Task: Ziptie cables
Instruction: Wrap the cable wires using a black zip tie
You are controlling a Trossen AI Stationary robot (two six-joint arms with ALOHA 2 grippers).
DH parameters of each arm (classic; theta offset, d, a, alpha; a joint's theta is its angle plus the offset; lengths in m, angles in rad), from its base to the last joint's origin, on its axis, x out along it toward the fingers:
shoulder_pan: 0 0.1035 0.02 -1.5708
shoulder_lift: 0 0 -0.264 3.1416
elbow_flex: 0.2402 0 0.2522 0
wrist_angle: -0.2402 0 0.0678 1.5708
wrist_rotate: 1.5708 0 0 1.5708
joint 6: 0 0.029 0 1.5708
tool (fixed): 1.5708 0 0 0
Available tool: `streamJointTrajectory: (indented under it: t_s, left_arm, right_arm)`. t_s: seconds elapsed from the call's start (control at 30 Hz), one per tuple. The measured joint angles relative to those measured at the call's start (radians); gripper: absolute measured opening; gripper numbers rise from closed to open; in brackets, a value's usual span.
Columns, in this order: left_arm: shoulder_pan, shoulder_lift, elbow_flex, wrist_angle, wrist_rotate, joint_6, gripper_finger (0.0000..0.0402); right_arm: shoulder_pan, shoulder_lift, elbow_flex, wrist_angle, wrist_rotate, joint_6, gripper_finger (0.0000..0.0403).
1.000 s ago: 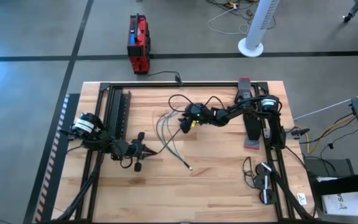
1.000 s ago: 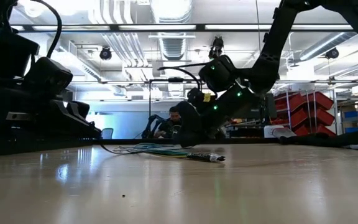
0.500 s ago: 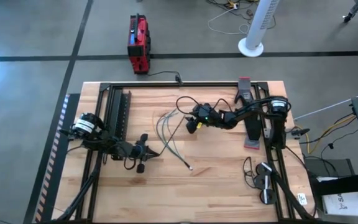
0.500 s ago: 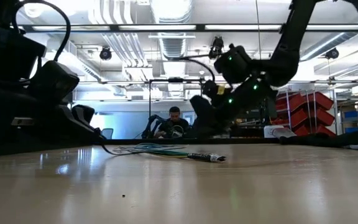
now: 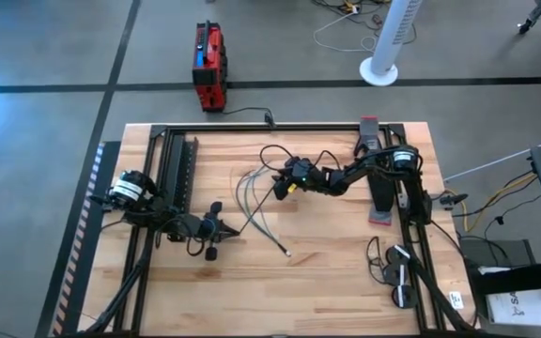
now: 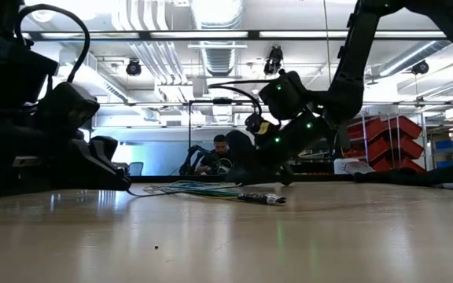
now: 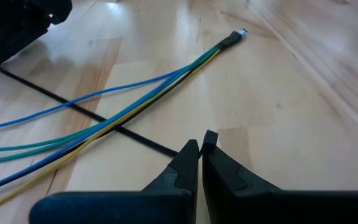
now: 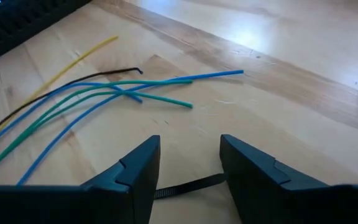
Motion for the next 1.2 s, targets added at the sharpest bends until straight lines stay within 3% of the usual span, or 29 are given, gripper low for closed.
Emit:
streamJointTrajectory:
  t_s: [0.53,1.2]
  left_arm:
    - [-0.001,0.000,0.007,-0.002,0.001,-0.035,0.0000]
    - [-0.002,0.000,0.006,-0.010,0.001,-0.023,0.0000]
  right_arm:
    - [-0.010,-0.074,-0.067,-0.023,-0.030,0.080,0.0160]
    - [-0.004,-0.037,-0.003,-0.048,0.024,0.141,0.0131]
